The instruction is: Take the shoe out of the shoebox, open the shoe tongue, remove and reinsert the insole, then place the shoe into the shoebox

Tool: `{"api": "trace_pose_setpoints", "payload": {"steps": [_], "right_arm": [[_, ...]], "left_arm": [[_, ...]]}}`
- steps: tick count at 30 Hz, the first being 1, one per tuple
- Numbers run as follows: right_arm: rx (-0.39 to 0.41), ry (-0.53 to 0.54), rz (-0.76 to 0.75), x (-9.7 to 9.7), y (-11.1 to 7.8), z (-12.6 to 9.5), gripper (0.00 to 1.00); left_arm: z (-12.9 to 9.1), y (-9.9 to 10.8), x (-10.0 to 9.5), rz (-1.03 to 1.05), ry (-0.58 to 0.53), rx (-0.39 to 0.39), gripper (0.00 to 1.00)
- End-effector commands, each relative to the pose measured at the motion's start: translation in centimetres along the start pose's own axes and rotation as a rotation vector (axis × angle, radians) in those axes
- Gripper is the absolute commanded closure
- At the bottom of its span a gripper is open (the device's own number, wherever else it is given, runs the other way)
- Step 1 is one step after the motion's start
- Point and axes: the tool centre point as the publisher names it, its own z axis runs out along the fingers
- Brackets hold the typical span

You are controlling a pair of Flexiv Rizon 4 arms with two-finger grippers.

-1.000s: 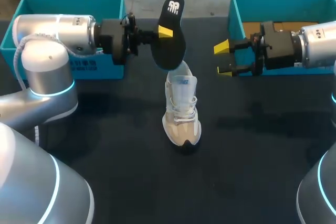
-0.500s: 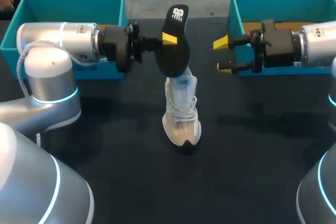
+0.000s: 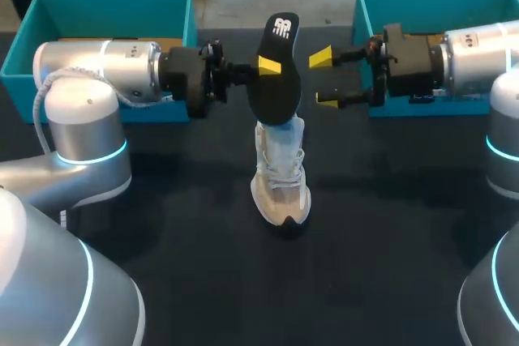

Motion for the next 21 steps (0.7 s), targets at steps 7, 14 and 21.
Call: {"api": "trace_pose_setpoints", "payload": {"steps": [7, 14, 21], "right_arm": [[0.048, 0.015, 0.009, -0.1, 0.7, 2.4, 0.00], [0.073, 0.022, 0.004, -0.1, 0.7, 3.2, 0.23], [0.089, 0.029, -0.001, 0.0, 0.4, 3.9, 0.54]], "left_arm": [[0.9, 0.4, 0.3, 0.002, -0.007, -0.028, 1.00], [1.3, 0.3, 0.6, -0.009, -0.008, -0.031, 1.00], [1.3, 0.3, 0.6, -0.011, -0.010, -0.033, 1.00]]}}
